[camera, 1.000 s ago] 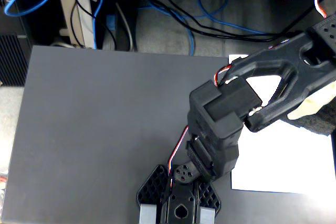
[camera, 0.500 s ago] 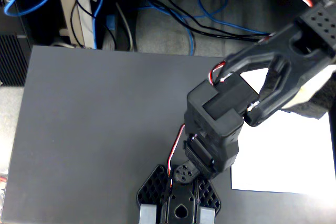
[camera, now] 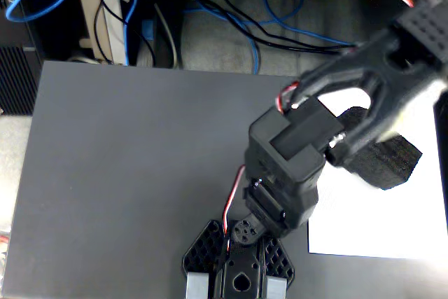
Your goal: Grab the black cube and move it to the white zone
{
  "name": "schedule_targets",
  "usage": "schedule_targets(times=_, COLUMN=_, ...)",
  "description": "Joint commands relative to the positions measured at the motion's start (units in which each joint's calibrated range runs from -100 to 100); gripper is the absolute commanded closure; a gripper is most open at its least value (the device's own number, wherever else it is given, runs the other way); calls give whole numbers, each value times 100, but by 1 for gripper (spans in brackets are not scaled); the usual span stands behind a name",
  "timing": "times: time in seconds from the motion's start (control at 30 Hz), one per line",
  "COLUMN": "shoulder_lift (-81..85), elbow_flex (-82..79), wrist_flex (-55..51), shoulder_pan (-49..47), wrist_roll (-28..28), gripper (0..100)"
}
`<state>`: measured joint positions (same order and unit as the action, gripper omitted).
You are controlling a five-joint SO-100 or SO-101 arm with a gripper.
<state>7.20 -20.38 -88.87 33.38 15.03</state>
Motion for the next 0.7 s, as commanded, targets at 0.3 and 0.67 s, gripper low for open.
schedule_targets(times=0.3, shoulder_lift=334, elbow_flex=1440, wrist_flex=-358, shoulder_pan=-2220, wrist_roll=-942, gripper=64)
schedule_targets(times=0.67, shoulder_lift=4072, elbow_flex=1386, wrist_flex=-401, shoulder_pan=-3360, wrist_roll=-1592, gripper=99)
